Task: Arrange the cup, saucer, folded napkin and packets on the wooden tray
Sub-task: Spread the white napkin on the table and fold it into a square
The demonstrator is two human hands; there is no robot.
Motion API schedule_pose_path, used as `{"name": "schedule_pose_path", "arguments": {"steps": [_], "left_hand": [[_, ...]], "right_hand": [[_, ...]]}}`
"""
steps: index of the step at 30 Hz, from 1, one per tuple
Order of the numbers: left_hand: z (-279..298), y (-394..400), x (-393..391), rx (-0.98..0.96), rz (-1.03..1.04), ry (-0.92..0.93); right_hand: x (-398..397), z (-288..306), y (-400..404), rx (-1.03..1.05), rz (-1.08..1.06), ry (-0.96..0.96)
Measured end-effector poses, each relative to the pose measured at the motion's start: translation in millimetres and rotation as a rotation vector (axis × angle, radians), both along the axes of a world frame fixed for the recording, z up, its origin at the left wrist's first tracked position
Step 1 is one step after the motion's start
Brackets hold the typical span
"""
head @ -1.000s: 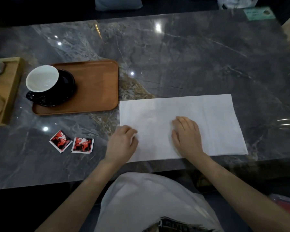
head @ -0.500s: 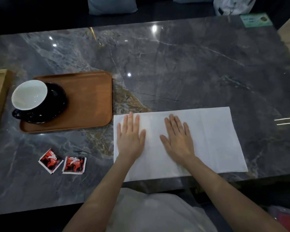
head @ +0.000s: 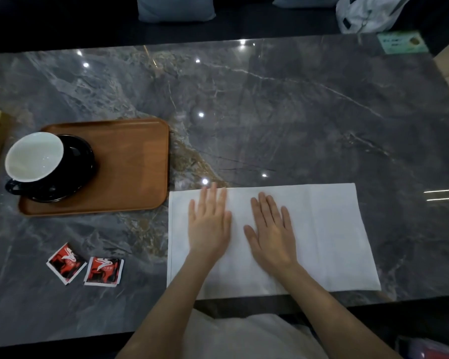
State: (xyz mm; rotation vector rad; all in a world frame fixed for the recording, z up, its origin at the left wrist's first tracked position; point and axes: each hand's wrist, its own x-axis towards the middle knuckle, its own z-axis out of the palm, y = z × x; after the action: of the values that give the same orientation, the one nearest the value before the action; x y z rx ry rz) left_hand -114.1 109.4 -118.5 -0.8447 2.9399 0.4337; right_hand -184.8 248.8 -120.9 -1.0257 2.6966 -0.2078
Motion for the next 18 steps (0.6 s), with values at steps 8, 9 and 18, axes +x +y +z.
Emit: {"name": "schedule_pose_path", "arguments": {"steps": [8, 9, 18], "left_hand": [[4.2, -18.1, 0.0, -0.010, 0.146, -0.015], [3.0, -21.4, -4.8, -0.011, 0.141, -0.017], [12.2, -34.0, -43.6, 0.014, 0.204, 0.007]], "right_hand": [[-4.5, 0.0, -3.9, -0.036, -0.038, -0.021], [-9.0, 0.1, -6.5, -0.043, -0.041, -0.025], [-50.5, 10.9, -35.6, -0.064, 0.006, -0.048]]}}
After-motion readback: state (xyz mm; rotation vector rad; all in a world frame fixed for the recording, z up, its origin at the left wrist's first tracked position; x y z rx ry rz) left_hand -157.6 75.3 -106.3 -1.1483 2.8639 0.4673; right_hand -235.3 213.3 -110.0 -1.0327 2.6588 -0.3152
